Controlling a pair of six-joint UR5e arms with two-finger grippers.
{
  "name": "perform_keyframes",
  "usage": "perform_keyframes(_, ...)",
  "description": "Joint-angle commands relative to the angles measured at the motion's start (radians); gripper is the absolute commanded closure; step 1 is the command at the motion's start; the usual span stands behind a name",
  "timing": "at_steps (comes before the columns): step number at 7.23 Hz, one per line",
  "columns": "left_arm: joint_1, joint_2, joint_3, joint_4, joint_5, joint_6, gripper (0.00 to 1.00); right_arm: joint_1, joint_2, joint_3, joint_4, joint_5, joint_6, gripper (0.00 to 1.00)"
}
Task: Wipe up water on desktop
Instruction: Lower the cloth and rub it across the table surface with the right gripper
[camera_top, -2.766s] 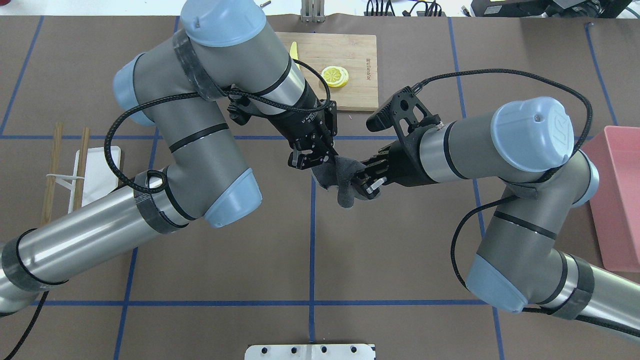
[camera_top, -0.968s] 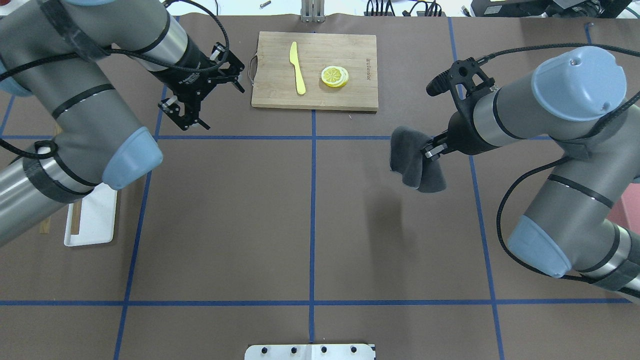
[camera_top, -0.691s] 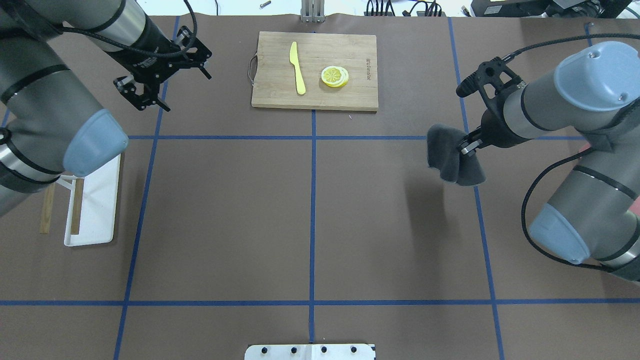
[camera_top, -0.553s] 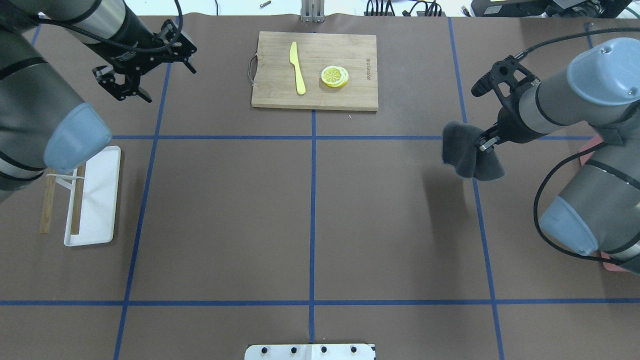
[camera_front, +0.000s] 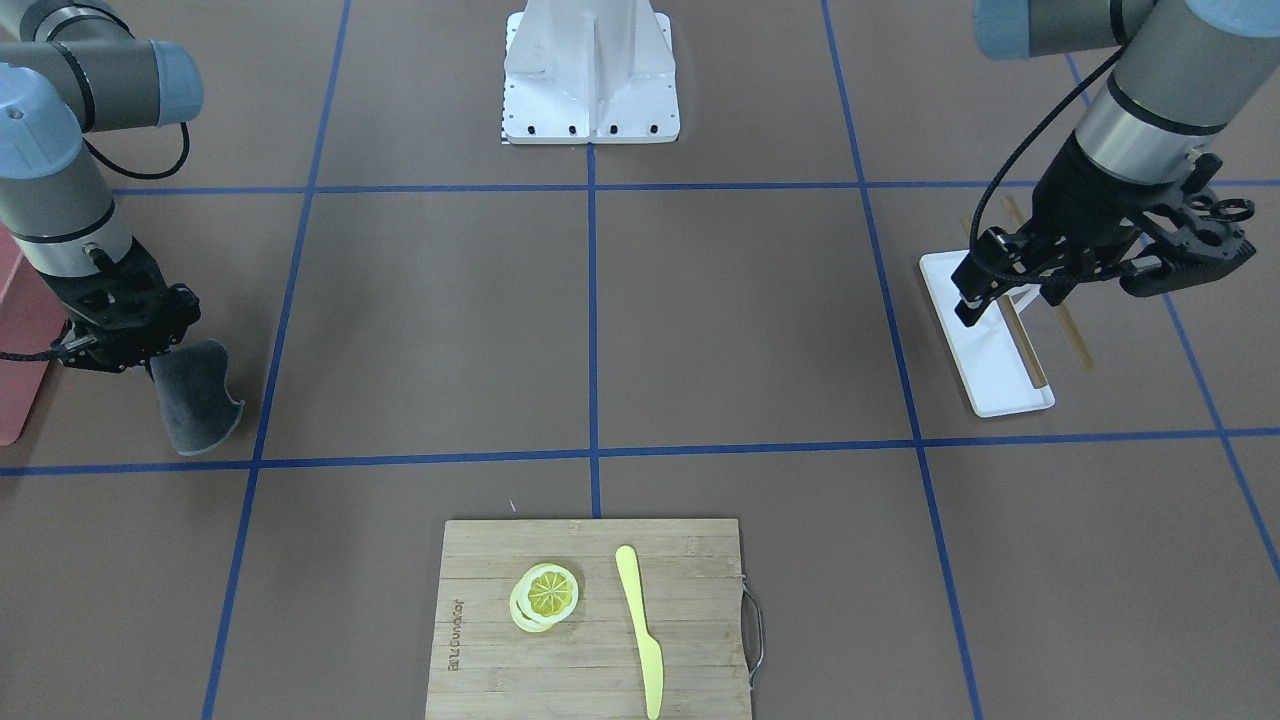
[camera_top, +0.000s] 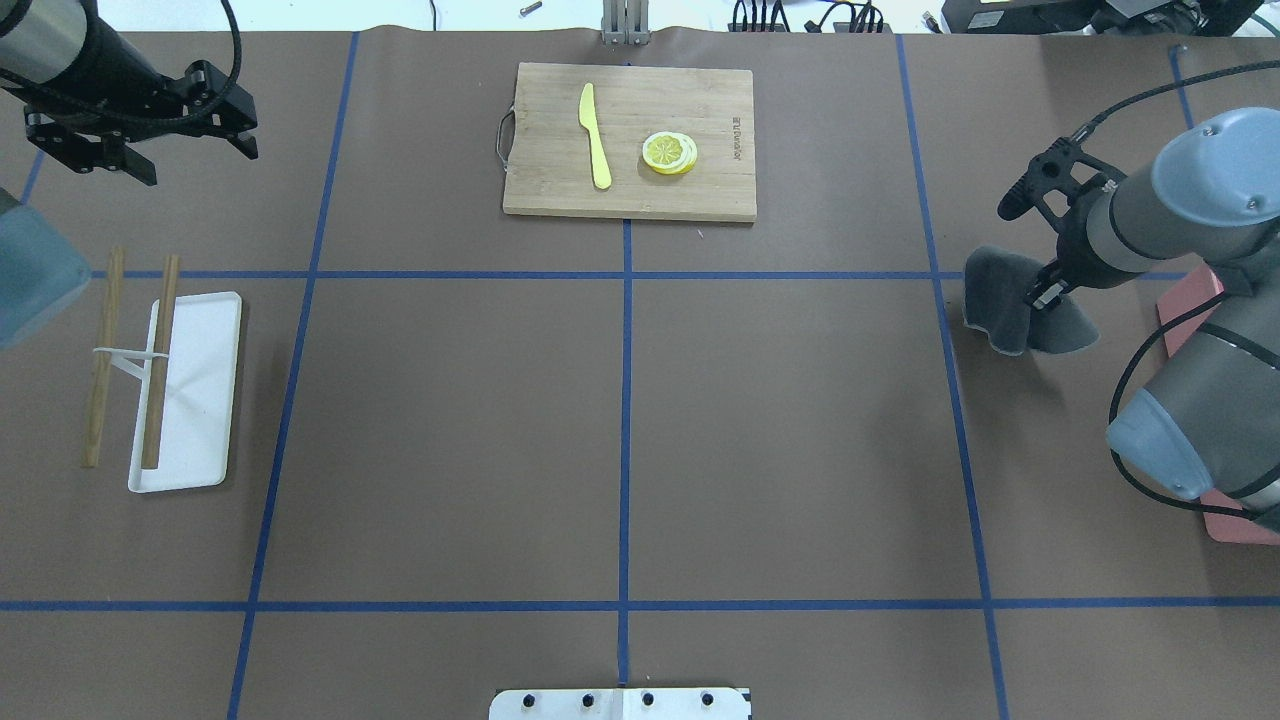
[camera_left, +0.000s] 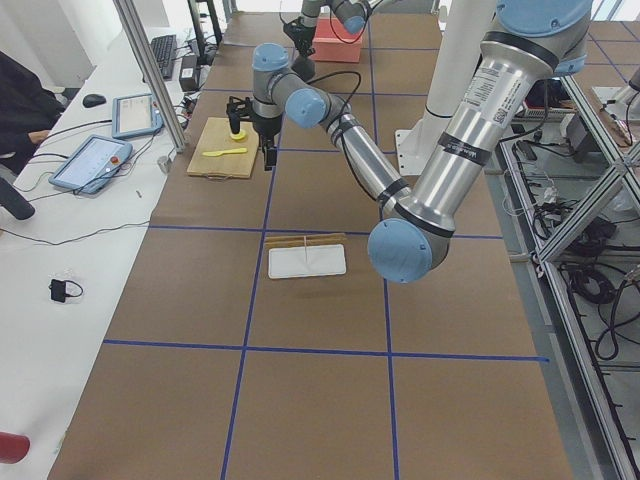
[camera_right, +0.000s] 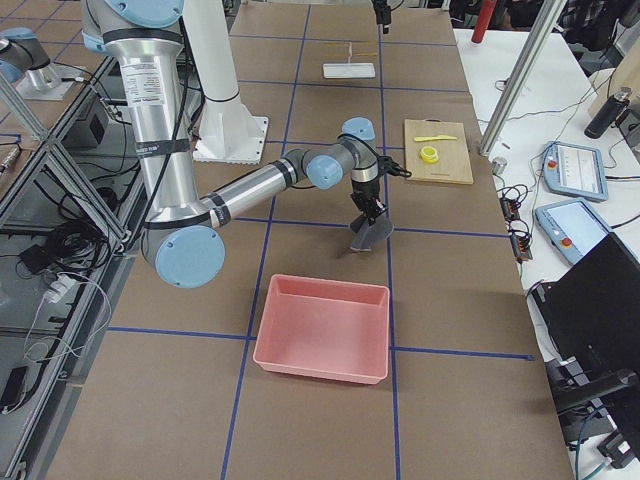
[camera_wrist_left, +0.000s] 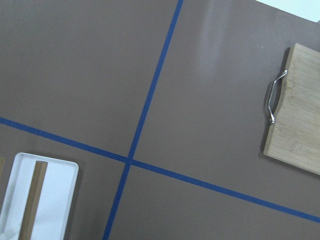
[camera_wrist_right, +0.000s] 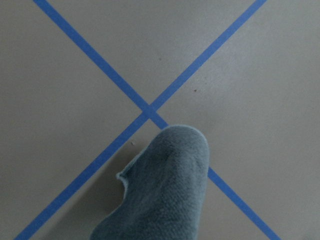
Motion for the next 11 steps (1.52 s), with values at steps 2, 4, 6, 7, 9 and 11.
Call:
perform_keyframes(2, -0.021, 0.034, 0.019, -0.077, 0.017, 0.063, 0.02, -0.155, -0.001, -0.013, 0.001, 0.000, 0.097, 1.00)
perform_keyframes(4, -0.049, 0.037, 0.091, -0.083, 0.016, 0.072, 0.02, -0.293, 0.051, -0.010, -0.002, 0.006, 0.282, 1.00)
perform_keyframes(6, -0.050, 0.036, 0.095, -0.085, 0.023, 0.077, 0.02, -0.354, 0.075, 0.038, 0.001, 0.084, 0.425, 1.00)
perform_keyframes(7, -0.052, 0.036, 0.095, -0.085, 0.026, 0.103, 0.02, -0.393, 0.077, 0.079, 0.002, 0.106, 0.497, 1.00)
perform_keyframes(9, -0.053, 0.038, 0.093, -0.085, 0.056, 0.138, 0.02, -0.460, 0.123, 0.119, 0.009, 0.135, 0.641, 1.00)
perform_keyframes(11, -0.052, 0.038, 0.088, -0.083, 0.056, 0.134, 0.02, -0.401, 0.138, 0.066, 0.001, 0.128, 0.647, 1.00)
